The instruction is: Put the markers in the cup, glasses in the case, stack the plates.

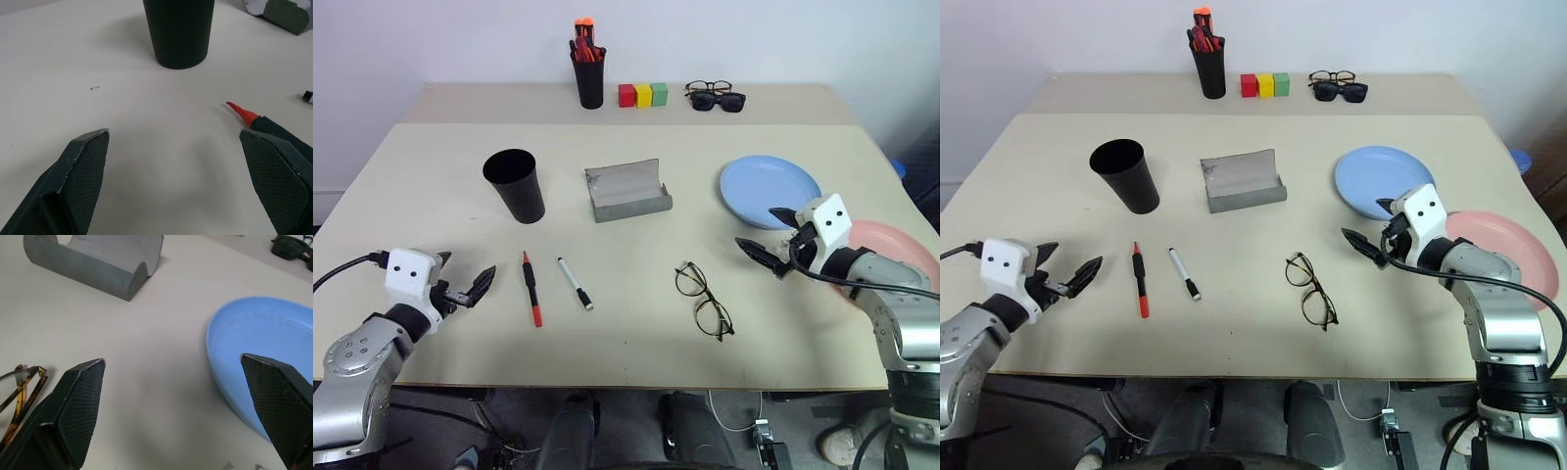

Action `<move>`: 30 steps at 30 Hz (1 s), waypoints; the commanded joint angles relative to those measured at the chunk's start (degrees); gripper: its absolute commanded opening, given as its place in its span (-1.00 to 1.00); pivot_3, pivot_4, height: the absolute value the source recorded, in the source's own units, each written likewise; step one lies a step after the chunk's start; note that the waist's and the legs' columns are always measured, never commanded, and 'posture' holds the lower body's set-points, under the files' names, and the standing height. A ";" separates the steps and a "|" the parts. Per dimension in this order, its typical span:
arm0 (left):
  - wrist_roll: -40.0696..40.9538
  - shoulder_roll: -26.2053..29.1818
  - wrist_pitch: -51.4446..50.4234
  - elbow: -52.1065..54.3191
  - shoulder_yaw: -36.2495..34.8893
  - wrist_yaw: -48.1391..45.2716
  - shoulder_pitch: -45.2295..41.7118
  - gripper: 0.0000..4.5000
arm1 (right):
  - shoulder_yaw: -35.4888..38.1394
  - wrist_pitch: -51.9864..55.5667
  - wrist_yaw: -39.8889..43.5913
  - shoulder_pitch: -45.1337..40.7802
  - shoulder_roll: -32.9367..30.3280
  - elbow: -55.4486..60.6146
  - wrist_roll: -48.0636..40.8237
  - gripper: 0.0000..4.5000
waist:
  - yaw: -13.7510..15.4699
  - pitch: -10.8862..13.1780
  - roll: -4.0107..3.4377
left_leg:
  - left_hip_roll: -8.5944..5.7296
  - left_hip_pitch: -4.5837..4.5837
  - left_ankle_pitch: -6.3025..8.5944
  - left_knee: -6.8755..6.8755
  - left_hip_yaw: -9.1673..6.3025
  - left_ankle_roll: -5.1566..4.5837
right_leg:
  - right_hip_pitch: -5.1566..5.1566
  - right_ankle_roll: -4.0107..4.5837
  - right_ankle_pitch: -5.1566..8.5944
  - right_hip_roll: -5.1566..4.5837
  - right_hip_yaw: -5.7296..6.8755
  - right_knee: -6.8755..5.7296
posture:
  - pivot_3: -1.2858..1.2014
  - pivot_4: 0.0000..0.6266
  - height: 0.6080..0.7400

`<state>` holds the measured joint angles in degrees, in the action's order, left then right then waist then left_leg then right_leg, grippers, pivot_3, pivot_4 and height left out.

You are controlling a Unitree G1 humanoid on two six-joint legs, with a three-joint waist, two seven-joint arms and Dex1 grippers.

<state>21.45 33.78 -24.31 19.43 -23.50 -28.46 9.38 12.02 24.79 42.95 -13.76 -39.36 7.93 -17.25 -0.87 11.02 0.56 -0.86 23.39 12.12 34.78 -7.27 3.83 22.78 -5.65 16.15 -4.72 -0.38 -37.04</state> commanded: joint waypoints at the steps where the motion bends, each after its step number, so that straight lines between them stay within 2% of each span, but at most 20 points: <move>1: 0.19 -0.03 0.63 2.04 -1.75 0.39 0.56 0.93 | 0.70 -1.69 0.49 -0.60 -0.48 0.12 -0.68 1.00 | 0.08 0.00 0.00 | 0.00 0.00 0.00 0.00 0.00 0.00 | 0.00 0.00 0.00 0.00 0.00 0.00 | 0.03 -0.52 1.00; 10: 0.44 -1.23 -0.25 3.18 -0.10 1.69 -0.33 0.93 | -0.42 -1.55 0.69 -1.31 -0.07 0.92 -0.63 1.00 | 0.08 0.00 0.00 | 0.00 0.00 0.00 0.01 0.02 0.00 | 0.00 0.00 0.00 0.00 -0.03 0.00 | 0.03 -0.52 1.00; 17: 2.04 -1.12 -7.80 9.21 4.55 3.05 -2.85 0.97 | -8.21 -1.25 1.74 -2.18 1.75 7.94 0.08 1.00 | 0.02 0.00 0.00 | 0.00 -0.01 0.00 0.01 0.02 0.00 | 0.00 -0.04 -0.02 0.01 -0.04 -0.02 | 0.03 -0.52 1.00; 20: 1.59 -0.78 -14.69 12.09 6.86 6.26 -5.00 0.97 | -13.02 0.21 1.28 -3.47 4.71 11.88 -0.67 1.00 | -0.06 0.00 0.01 | 0.00 -0.01 0.00 0.01 0.02 0.00 | 0.00 -0.13 -0.07 0.03 -0.04 -0.04 | 0.03 -0.52 1.00; 24: 2.54 -2.59 -28.69 14.37 8.16 13.42 -10.29 0.97 | -17.99 2.18 0.51 -5.05 8.30 15.27 -0.76 1.00 | -0.04 0.00 0.02 | 0.00 -0.03 0.00 0.05 0.00 0.00 | 0.00 -0.19 -0.10 0.06 -0.04 -0.10 | 0.03 -0.52 1.00; 30: 4.54 -5.73 -49.74 15.54 7.82 19.00 -18.16 0.97 | -20.58 4.68 -1.04 -5.58 10.40 18.30 -0.78 1.00 | -0.02 0.00 0.08 | -0.03 -0.02 0.00 0.08 0.00 0.00 | 0.00 -0.34 -0.16 0.06 -0.04 -0.10 | 0.03 -0.52 1.00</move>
<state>24.86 28.79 -68.62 32.42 -14.27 -10.79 -7.06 -8.49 28.95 42.48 -18.65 -29.58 23.35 -17.20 -0.89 11.01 0.64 -0.90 23.38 12.12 34.86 -7.28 3.83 22.78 -6.00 15.99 -4.66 -0.42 -37.14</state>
